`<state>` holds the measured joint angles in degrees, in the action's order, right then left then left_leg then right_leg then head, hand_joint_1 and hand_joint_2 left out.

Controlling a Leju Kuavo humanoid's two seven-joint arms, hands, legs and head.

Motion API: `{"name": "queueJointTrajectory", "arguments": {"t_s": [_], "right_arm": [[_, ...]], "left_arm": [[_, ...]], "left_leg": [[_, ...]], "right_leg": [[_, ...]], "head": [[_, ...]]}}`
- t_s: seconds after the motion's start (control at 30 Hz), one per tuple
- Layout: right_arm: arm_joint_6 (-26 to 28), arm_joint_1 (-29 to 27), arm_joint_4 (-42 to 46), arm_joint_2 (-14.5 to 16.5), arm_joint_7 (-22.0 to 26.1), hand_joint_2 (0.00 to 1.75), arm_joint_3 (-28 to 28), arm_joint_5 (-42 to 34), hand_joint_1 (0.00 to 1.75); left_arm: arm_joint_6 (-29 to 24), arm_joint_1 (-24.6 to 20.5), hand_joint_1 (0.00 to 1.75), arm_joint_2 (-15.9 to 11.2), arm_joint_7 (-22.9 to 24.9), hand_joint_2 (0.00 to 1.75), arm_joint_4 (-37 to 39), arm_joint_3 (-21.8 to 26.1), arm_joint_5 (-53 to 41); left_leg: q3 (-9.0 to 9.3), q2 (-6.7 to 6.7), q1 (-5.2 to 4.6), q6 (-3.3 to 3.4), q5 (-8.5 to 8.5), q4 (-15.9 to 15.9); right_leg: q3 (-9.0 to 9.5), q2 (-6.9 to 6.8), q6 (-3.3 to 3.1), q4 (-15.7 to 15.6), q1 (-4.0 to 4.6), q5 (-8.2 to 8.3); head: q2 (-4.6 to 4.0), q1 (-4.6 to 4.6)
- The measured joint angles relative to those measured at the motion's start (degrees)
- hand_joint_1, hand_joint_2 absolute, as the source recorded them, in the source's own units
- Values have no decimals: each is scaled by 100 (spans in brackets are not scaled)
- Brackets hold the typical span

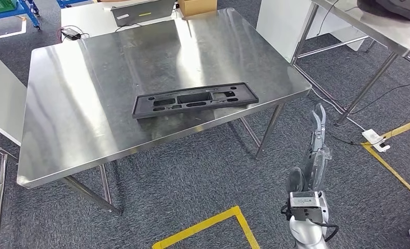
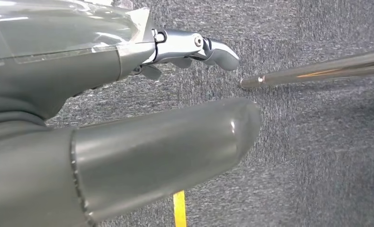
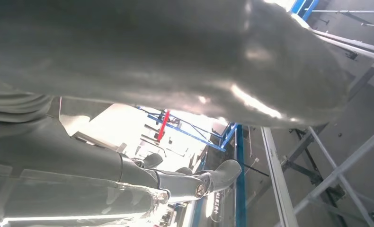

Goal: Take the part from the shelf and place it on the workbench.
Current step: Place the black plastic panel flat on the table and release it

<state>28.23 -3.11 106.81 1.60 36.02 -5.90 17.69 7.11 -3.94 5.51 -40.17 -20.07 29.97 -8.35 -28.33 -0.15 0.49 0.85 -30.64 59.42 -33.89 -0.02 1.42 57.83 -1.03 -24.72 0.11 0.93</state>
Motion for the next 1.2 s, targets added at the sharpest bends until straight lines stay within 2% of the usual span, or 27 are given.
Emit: {"name": "queueJointTrajectory", "arguments": {"t_s": [0.07, 0.13, 0.17, 0.2, 0.23, 0.3, 0.33, 0.37, 0.4, 0.43, 0.47, 0.5, 0.53, 0.57, 0.63, 0.67, 0.7, 0.73, 0.8, 0.83, 0.87, 0.9, 0.93, 0.97, 1.03, 1.07, 1.2], "right_arm": [[-2, 12, 0, 5, -1, 0, 3, 2, 0], [-4, 22, -1, 9, -1, 0, 8, 3, 0], [-4, 25, -1, 8, -1, 0, 14, 3, 0], [-4, 29, -2, 7, 0, 0, 20, 3, 0], [-4, 33, -3, 5, 0, 0, 24, 1, 0], [-5, 34, -13, 4, -1, 0, 29, -3, 0], [-10, 34, -26, 4, -12, 0, 34, -9, 0], [-22, 35, -45, 3, -35, 0, 40, -20, 0], [-44, 37, -74, 4, -78, 0, 47, -34, 0], [-83, 45, -126, 7, -145, 0, 52, -47, 0], [-149, 69, -221, 14, -241, 0, 56, -55, 0], [-237, 110, -380, 32, -367, 0, 57, -46, 0], [-319, 177, -670, 64, -530, 0, 58, 0, 0], [-372, 267, -1080, 105, -699, 0, 64, 53, 0], [-344, 512, -2293, 218, -946, 0, 131, 82, 0], [-296, 672, -3042, 277, -1010, 0, 208, 13, 0], [-251, 831, -3841, 337, -1081, 0, 314, -77, 0], [-216, 971, -4623, 382, -1189, 0, 433, -151, 0], [-175, 1110, -5966, 420, -1512, 0, 655, -173, 0], [-169, 1130, -6490, 419, -1696, 0, 728, -129, 0], [-171, 1137, -6933, 415, -1878, 0, 778, -74, 0], [-183, 1139, -7286, 410, -2056, 0, 809, -17, 0], [-206, 1138, -7587, 404, -2229, 0, 832, 29, 0], [-233, 1139, -7828, 397, -2378, 0, 852, 64, 0], [-271, 1141, -8105, 384, -2551, 0, 873, 104, 0], [-278, 1142, -8150, 380, -2579, 0, 875, 109, 0], [-294, 1138, -8268, 372, -2640, 0, 882, 120, 0]], "left_arm": [[3, -4, 0, -1, 0, 0, -11, 0, 0], [4, -6, 0, 4, 0, 0, -19, 1, 1], [4, -10, 0, 8, 0, 0, -23, 1, 1], [4, -13, 0, 13, 0, 0, -27, 2, 1], [4, -15, 0, 18, 0, 0, -29, 2, 3], [4, -9, 0, 20, 0, 0, -33, 3, 7], [3, -5, 0, 21, 0, 0, -33, 4, 11], [1, -1, 0, 24, 0, 0, -34, 5, 18], [-2, 1, 0, 26, 0, 0, -34, 7, 28], [-8, 2, 0, 29, 0, 0, -34, 11, 41], [-19, 3, 0, 31, 0, 0, -34, 19, 53], [-33, 3, 0, 33, 0, 0, -33, 32, 62], [-55, 2, 0, 33, 0, 0, -30, 57, 66], [-82, 0, 0, 34, 0, 0, -22, 85, 66], [-162, -6, 0, 33, 0, 0, 29, 146, 36], [-222, -7, 0, 28, 1, 0, 76, 172, -2], [-299, -7, 0, 25, 4, 0, 133, 196, -47], [-379, -8, 0, 23, 10, 0, 191, 222, -88], [-520, -2, 0, 15, 44, 0, 300, 274, -128], [-569, 7, 0, 3, 70, 0, 349, 304, -131], [-613, 19, 0, -14, 103, 0, 394, 335, -130], [-656, 32, 0, -32, 141, 0, 430, 366, -130], [-700, 41, 0, -47, 186, 0, 458, 396, -129], [-749, 42, 0, -58, 235, 0, 479, 418, -130], [-817, 35, 0, -66, 308, 0, 502, 439, -132], [-831, 31, 0, -66, 323, 0, 505, 441, -133], [-883, 32, 0, -66, 382, 0, 519, 450, -139]], "left_leg": [[88, -14, -46, 55, 1, -181], [9, 5, -61, 139, 104, -215], [-47, 19, -56, 194, 171, -239], [-113, 37, -46, 245, 245, -264], [-184, 52, -42, 281, 314, -272], [-357, 66, -52, 314, 451, -267], [-447, 73, -56, 312, 525, -263], [-535, 77, -58, 304, 596, -257], [-616, 80, -58, 291, 665, -250], [-697, 79, -59, 273, 728, -240], [-765, 76, -64, 247, 785, -228], [-815, 74, -71, 219, 840, -217], [-843, 78, -77, 185, 894, -213], [-855, 85, -79, 152, 946, -215], [-878, 92, -55, 86, 1018, -223], [-914, 80, -36, 54, 947, -178], [-976, 62, -22, 19, 755, -44], [-1058, 43, -6, -16, 470, 191], [-1235, 24, 14, -79, -97, 890], [-1279, 24, 30, -104, -195, 1201], [-1252, 25, 48, -124, -158, 1382], [-1127, 26, 68, -136, -25, 1372], [-902, 25, 88, -143, 119, 1165], [-605, 14, 107, -151, 152, 796], [-153, -11, 125, -162, 60, 179], [-58, -22, 127, -166, -18, 32], [-24, -33, 101, -139, -34, -52]], "right_leg": [[-14, -4, 81, -7, 1, 69], [-41, -3, 157, -12, 3, 114], [-91, 0, 165, 52, 7, 37], [-167, 1, 145, 209, 14, -125], [-268, 1, 106, 489, 7, -371], [-470, 1, 76, 1223, 7, -819], [-498, 1, 108, 1501, 7, -908], [-437, 1, 164, 1600, 7, -879], [-265, 1, 230, 1476, 7, -764], [8, 1, 278, 1146, 8, -632], [334, 1, 288, 687, 12, -568], [630, 3, 266, 244, 28, -559], [815, 5, 220, -80, 50, -585], [892, 7, 162, -255, 75, -618], [826, -3, 52, -291, 72, -549], [782, -11, -6, -291, 51, -492], [726, -27, -63, -294, 27, -425], [664, -47, -103, -294, 11, -354], [525, -92, -132, -281, 14, -223], [447, -110, -118, -263, 13, -165], [356, -120, -100, -232, 8, -114], [257, -123, -77, -186, -2, -75], [160, -122, -53, -131, -15, -48], [75, -119, -28, -69, -24, -27], [-28, -111, 9, 9, -25, -5], [-47, -109, 18, 26, -21, 0], [-66, -103, 45, 33, -4, 17]], "head": [[0, 4], [0, 3], [0, 11], [0, 18], [0, 28], [0, 40], [0, 41], [0, 40], [0, 42], [0, 41], [0, 42], [0, 39], [0, 36], [0, 32], [0, 26], [0, 23], [0, 15], [0, 9], [0, -4], [0, -4], [0, -7], [0, -7], [0, -8], [0, -8], [0, -12], [0, -14], [0, -1]]}}
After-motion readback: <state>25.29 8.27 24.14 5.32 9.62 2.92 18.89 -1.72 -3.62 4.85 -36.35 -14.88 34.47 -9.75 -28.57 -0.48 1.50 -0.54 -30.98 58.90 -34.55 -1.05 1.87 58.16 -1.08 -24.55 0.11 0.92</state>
